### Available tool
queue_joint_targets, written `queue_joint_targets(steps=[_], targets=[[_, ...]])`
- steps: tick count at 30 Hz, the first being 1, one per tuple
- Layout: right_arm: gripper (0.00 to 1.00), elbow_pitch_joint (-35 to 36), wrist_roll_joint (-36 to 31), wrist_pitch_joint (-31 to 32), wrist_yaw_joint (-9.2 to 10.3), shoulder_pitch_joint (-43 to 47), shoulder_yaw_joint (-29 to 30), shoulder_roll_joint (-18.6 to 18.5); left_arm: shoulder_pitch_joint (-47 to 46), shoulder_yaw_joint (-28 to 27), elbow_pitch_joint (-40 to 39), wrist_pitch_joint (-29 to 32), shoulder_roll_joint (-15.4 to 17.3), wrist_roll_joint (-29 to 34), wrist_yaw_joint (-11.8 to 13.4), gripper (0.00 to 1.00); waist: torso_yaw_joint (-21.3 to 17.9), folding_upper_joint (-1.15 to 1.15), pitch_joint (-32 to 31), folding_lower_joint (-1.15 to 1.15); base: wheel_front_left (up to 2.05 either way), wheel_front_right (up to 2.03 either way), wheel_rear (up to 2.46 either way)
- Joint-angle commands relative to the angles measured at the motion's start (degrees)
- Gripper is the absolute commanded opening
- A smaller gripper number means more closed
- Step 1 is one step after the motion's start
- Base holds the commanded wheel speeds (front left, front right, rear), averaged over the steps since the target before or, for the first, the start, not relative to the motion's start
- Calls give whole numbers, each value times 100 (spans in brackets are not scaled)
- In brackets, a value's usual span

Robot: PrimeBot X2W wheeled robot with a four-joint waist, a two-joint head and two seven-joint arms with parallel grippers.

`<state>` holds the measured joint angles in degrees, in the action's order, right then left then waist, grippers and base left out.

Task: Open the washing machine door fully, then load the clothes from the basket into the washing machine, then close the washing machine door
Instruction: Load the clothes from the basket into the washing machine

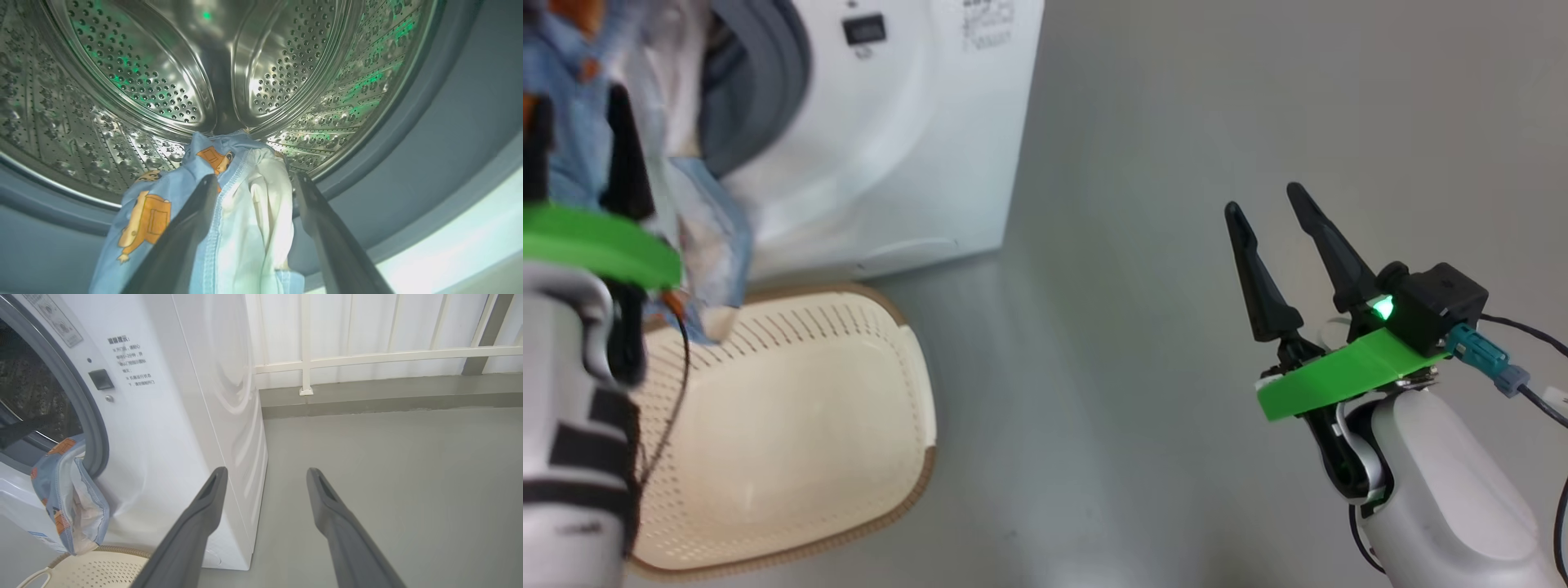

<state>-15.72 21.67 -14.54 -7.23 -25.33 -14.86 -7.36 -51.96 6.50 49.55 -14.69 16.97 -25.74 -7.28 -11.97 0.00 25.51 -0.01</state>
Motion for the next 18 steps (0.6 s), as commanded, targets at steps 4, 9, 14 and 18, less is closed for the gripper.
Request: queue_joint_targets(steps=[4,9,14,18], targets=[[100,37,124,-46,-25,295,-64,-78,658,-169,-518,-30,165,-44,-20,100,311,0,-734,1,0,0,0],[100,-1,188,-46,-25,420,-52,-123,1140,-168,-835,-30,70,-32,-20,100,416,0,-1015,1,0,0,0],[100,-49,264,-46,-25,567,-40,-167,1717,-148,-1179,-30,-57,-2,-20,100,525,0,-1362,1,0,0,0],[100,-84,319,-46,-25,709,5,-212,2167,-145,-1429,-30,-180,-12,-20,100,633,0,-1611,1,0,0,0]])
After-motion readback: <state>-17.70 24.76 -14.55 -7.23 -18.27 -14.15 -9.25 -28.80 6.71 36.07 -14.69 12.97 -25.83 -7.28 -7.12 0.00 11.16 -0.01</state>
